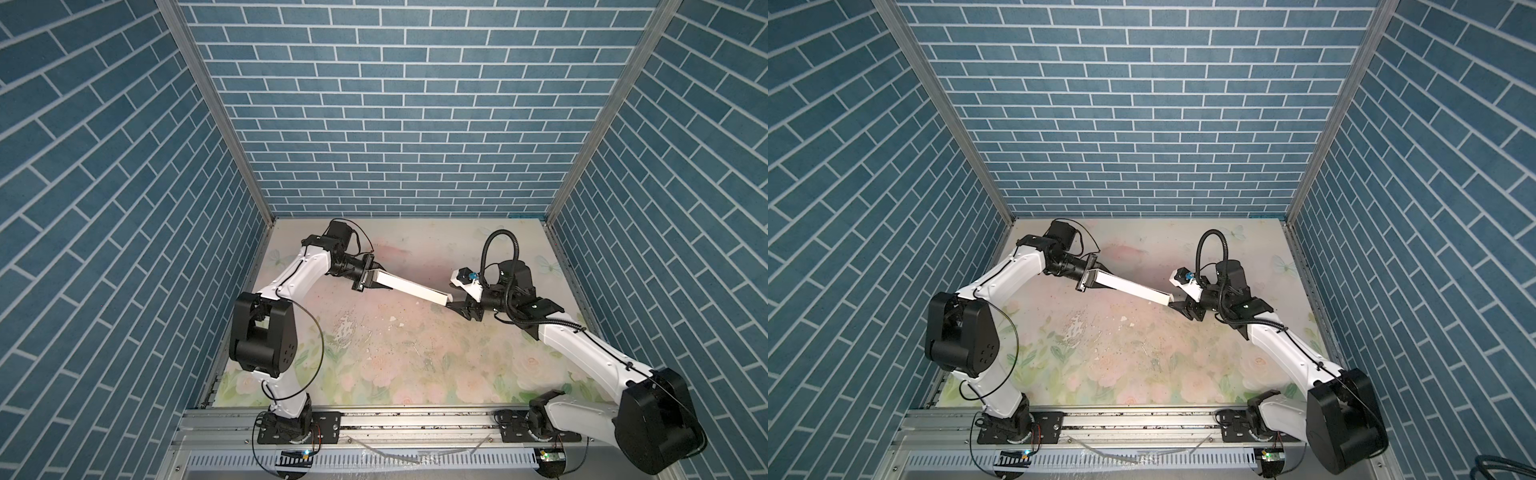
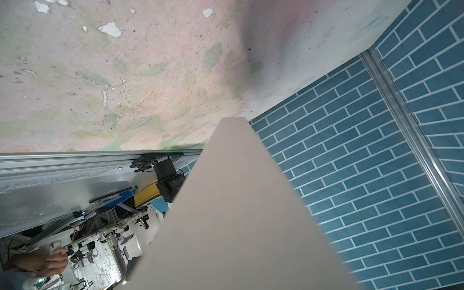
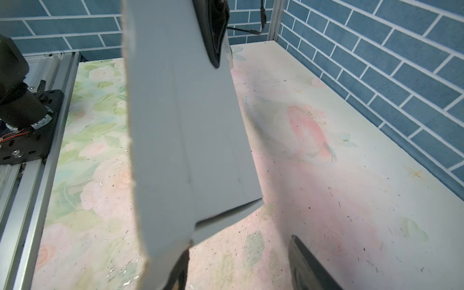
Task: Fold the paper box
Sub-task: 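Swing the box edge-on toward the right gripper while the right gripper approaches its end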
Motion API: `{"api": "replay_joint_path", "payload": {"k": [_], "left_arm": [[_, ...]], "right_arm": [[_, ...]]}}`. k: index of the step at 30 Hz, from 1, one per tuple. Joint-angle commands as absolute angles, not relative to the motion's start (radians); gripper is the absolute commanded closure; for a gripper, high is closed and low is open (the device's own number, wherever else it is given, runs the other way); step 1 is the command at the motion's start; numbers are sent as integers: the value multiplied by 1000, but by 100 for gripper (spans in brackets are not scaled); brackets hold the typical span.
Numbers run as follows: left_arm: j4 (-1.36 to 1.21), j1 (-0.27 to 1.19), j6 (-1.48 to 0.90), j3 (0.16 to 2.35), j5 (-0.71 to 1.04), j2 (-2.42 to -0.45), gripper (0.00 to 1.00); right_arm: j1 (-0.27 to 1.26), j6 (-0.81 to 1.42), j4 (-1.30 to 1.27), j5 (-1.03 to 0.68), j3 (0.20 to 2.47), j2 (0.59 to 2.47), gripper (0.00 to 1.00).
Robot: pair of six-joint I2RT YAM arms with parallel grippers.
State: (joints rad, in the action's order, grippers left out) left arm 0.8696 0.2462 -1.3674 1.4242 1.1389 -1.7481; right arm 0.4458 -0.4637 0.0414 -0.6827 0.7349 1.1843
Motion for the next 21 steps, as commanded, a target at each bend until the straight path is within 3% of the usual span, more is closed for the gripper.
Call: {"api": "replay_joint_path", "payload": {"k": [1, 7, 21], "left_arm": [[910, 239, -1327, 1461, 1141, -1767, 95], [949, 236, -1297, 1495, 1137, -1780, 96], [927, 236, -1309, 1494, 1132, -1774, 98]], "right_arm": [[475, -510, 123, -674, 725, 1138, 37], [491, -497, 118, -657, 696, 1109, 37], [531, -396, -250, -710, 687, 1262, 38]]}}
